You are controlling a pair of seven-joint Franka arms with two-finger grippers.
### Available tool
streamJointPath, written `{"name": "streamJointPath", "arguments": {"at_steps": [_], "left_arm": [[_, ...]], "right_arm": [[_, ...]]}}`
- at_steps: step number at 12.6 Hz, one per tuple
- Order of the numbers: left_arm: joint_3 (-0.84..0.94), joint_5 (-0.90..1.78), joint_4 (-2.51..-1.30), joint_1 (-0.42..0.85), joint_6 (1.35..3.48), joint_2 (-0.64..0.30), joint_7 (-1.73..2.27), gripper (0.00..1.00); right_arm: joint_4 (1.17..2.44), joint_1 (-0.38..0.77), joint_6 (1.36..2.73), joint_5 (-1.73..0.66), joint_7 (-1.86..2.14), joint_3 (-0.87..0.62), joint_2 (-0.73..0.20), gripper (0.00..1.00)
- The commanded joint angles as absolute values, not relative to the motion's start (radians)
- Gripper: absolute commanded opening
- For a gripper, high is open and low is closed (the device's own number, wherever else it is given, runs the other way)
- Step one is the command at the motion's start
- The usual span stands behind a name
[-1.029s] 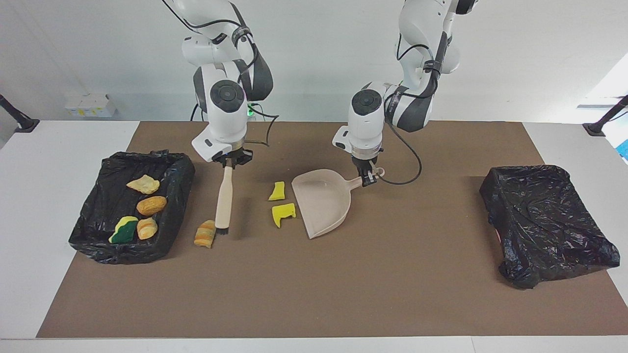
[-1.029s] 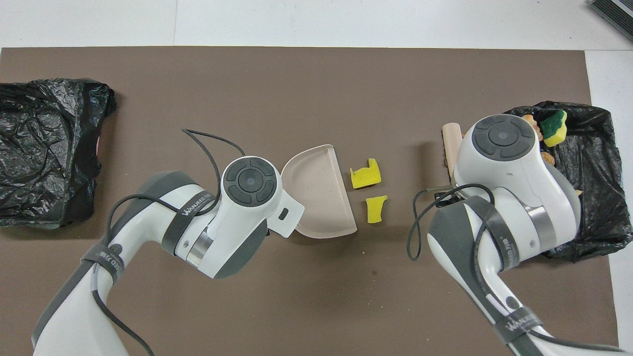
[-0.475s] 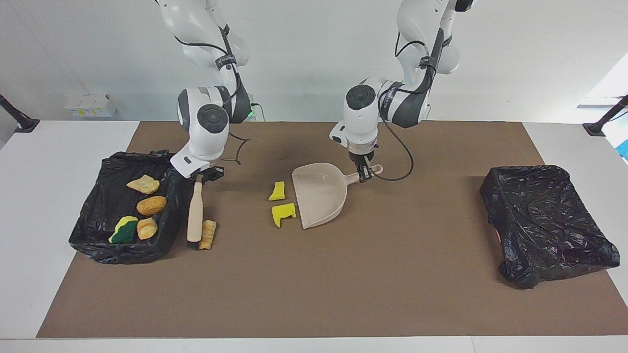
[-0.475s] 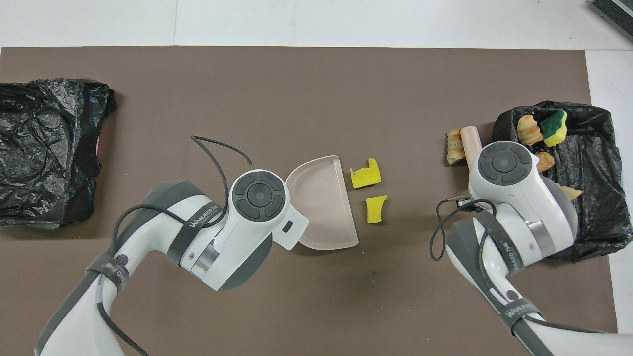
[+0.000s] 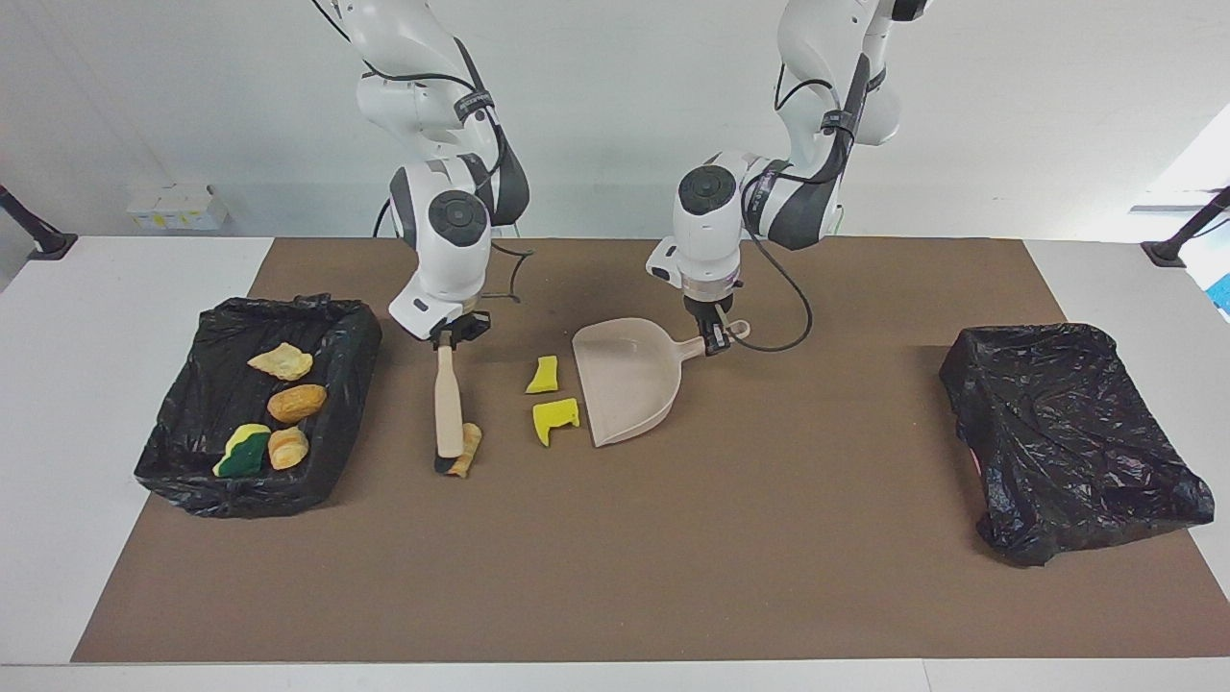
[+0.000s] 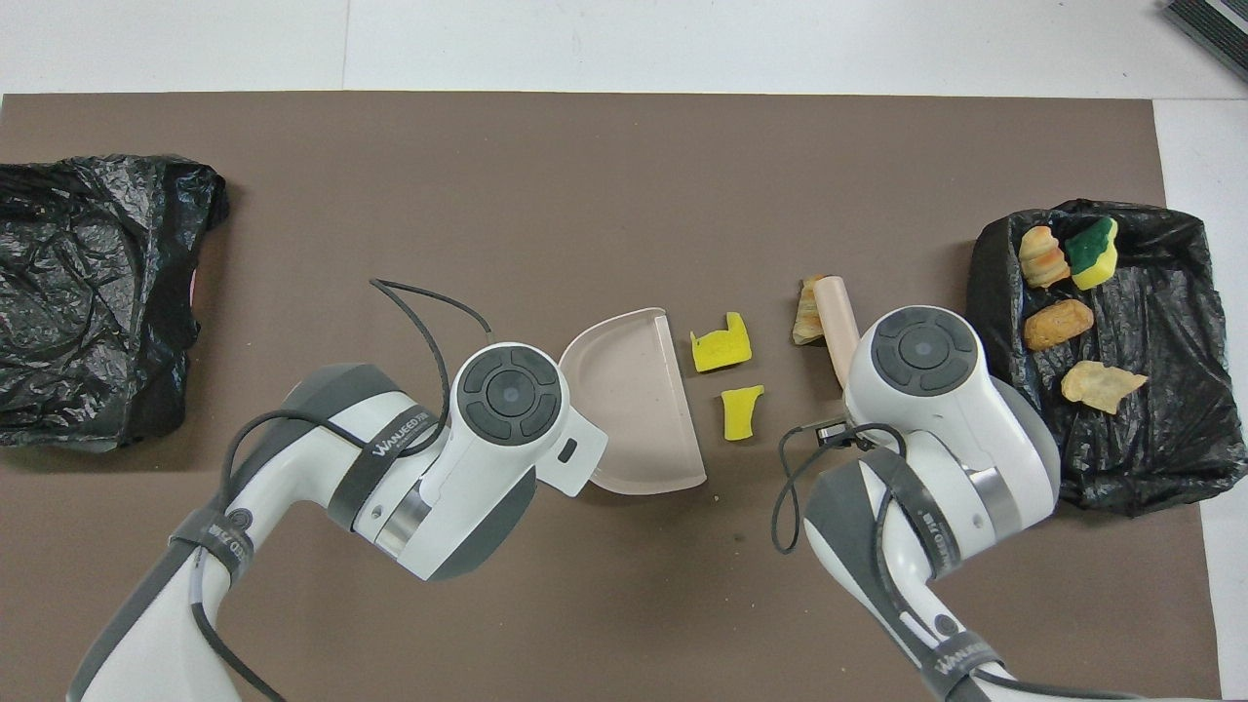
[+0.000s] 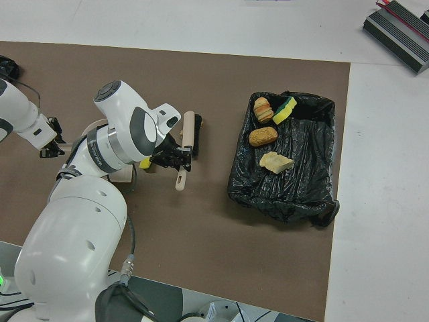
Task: Sweep and dump trash in bin
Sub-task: 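Sweep the sponge and bread pieces into the dustpan with the right gripper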
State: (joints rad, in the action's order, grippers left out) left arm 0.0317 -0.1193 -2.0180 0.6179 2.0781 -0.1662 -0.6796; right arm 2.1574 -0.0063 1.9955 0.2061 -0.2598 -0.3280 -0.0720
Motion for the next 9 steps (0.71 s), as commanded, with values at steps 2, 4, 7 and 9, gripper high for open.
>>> {"name": "streamJointPath", "arguments": {"at_steps": [2, 4, 7, 9], "left_arm": [[0.023, -0.138, -2.072, 0.629, 2.114, -0.127, -0.635, 0.00], [0.021, -0.138, -2.074, 0.627, 2.120, -0.127, -0.635, 0.00], [0.023, -0.138, -2.074, 0.626, 2.123, -0.127, -0.635, 0.00], [0.023, -0.138, -2.074, 0.624, 2.125, -0.127, -0.635, 0.00]], "right_arm": [[2.117, 0.034, 1.968, 0.020, -0.137, -0.331, -0.075, 0.00], [2.019, 0.029, 1.843, 0.026, -0.102, -0.328, -0.083, 0.00], [2.015, -0.072, 1.802, 0.046, 0.018, -0.321, -0.060, 0.00], [2.101, -0.123, 1.897, 0.044, 0.046, -0.324, -0.026, 0.00]]}}
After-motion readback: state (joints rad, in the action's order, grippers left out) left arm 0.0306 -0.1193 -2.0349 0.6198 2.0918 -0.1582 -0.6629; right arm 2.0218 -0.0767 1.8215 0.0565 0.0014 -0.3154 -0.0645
